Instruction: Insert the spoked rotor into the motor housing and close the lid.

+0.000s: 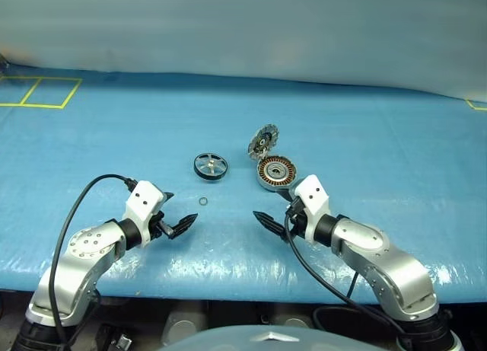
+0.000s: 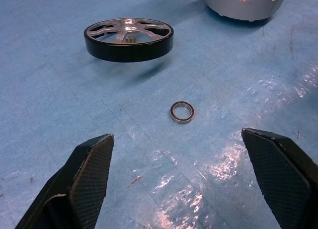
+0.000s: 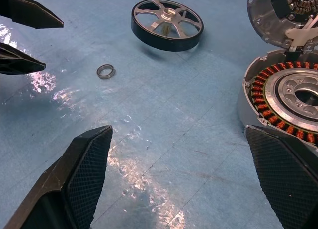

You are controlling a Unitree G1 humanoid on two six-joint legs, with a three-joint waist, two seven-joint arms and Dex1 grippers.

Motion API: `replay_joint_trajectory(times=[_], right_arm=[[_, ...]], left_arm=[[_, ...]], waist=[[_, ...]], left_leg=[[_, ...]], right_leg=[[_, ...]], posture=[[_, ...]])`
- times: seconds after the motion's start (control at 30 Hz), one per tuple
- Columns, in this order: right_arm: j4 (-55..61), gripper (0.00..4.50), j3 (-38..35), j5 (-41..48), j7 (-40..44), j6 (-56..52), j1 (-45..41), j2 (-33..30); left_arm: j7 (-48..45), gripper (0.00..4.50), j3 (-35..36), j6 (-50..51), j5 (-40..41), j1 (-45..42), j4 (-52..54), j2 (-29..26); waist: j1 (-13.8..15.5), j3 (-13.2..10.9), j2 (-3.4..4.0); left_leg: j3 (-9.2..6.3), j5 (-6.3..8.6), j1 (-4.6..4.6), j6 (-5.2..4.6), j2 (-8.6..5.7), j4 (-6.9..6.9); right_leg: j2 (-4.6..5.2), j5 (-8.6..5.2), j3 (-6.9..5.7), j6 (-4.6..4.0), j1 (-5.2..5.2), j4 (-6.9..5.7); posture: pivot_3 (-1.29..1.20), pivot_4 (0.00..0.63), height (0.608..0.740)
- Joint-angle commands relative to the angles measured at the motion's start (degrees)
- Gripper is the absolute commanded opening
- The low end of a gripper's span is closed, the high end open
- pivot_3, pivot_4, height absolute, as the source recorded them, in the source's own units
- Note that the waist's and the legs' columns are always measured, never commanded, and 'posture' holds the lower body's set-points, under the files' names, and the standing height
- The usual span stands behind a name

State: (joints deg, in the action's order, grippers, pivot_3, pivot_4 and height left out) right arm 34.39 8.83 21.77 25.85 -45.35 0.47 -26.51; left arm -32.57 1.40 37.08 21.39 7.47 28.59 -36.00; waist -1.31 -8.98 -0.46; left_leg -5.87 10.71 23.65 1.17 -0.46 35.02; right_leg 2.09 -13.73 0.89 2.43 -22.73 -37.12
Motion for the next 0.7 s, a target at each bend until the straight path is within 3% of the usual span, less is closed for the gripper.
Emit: replay_joint_trajectory(times=[0.03, 0.7], right_arm=[[1.54, 4.50, -0.16, -0.02, -0.09, 0.96, -0.45, 0.23], [1.59, 4.50, 0.12, -0.33, 0.13, 0.36, -1.34, -0.43]], left_arm=[[-0.34, 4.48, 0.33, -1.16, -0.14, -0.33, 1.63, 0.14], [-0.15, 4.48, 0.44, -2.39, -0.66, 0.16, 1.54, 0.74]], waist=[[0.00, 0.00, 0.00], [0.01, 0.00, 0.00]], left_leg=[[0.00, 0.00, 0.00, 0.00, 0.00, 0.01], [0.00, 0.00, 0.00, 0.00, 0.00, 0.04]], right_leg=[[0.00, 0.00, 0.00, 0.00, 0.00, -0.01], [0.01, 0.00, 0.00, 0.00, 0.00, -0.04]], posture=[[0.00, 0.150, 0.740], [0.00, 0.150, 0.740]])
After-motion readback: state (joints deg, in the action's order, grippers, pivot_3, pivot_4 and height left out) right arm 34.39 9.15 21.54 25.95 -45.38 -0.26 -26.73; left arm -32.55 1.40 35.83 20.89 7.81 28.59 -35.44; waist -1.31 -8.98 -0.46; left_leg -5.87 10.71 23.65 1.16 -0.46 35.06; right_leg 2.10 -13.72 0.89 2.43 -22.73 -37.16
